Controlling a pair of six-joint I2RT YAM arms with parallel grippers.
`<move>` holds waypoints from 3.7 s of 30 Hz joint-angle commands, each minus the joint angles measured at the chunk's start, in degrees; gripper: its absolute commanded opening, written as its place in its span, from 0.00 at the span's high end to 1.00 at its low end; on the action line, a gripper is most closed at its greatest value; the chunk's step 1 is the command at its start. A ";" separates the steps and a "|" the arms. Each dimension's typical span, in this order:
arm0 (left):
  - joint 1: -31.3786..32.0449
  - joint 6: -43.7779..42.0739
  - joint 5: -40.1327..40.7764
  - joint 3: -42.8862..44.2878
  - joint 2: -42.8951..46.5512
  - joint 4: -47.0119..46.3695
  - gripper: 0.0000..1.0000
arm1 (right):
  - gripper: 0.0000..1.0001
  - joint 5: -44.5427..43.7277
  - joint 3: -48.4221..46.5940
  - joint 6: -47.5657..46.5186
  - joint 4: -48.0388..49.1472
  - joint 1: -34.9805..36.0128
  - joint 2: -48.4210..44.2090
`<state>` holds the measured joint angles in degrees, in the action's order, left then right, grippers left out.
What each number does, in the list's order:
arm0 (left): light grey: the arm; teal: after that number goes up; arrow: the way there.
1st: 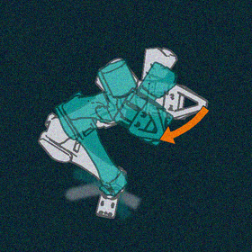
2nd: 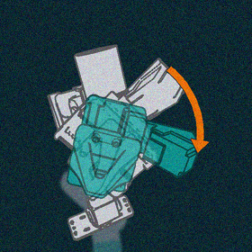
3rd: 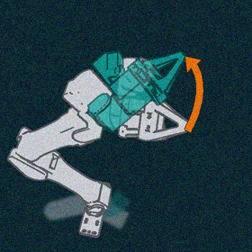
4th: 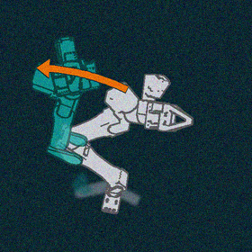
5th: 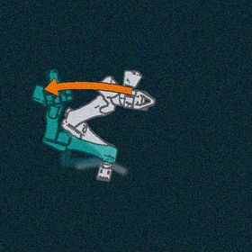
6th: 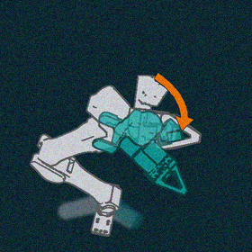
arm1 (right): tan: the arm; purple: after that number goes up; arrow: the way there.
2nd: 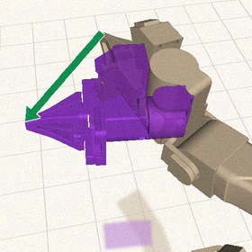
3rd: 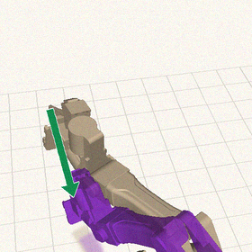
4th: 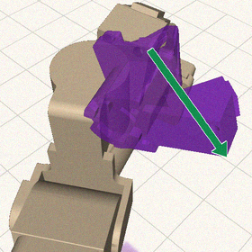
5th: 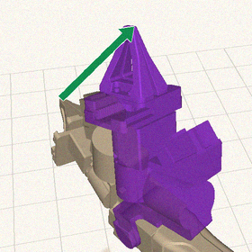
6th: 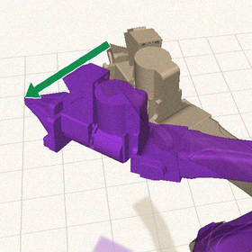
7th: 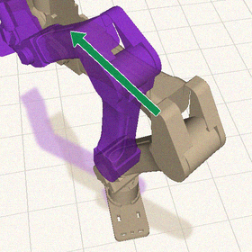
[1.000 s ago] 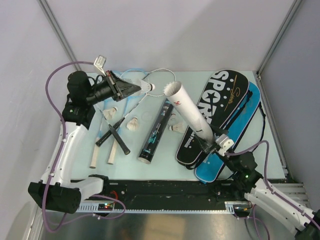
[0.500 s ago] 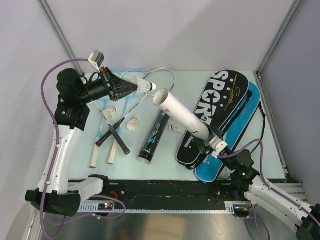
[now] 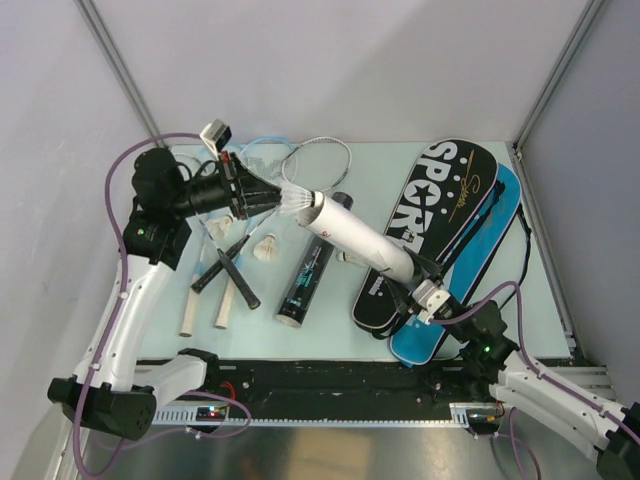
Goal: Pack up the badminton gear
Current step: Place the shuttlecock at the shuttle tube, then pick up the shuttlecock at the center of the board.
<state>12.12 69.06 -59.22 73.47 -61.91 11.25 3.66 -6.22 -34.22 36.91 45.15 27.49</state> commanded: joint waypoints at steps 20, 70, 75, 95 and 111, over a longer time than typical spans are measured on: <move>1.76 -17.40 4.24 0.44 -2.36 20.26 0.67 | 0.62 2.02 -3.27 -8.04 2.02 0.57 2.06; 18.40 -37.29 32.90 16.84 -5.01 41.24 0.83 | 0.66 1.99 -1.69 -1.61 7.39 2.03 4.94; 20.70 -38.09 34.50 20.43 -6.80 41.28 0.79 | 0.66 1.76 -1.91 -1.70 8.30 2.27 6.37; 13.17 -42.53 47.58 30.65 -3.12 47.51 0.37 | 0.66 -3.27 0.07 0.28 7.40 2.47 4.04; 12.40 -62.89 64.72 21.43 -1.99 41.94 0.03 | 0.67 -10.21 -0.91 12.97 2.66 2.49 -8.08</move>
<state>24.71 16.29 3.40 101.51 -61.21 56.99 -3.90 -4.51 -26.50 37.76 47.31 23.94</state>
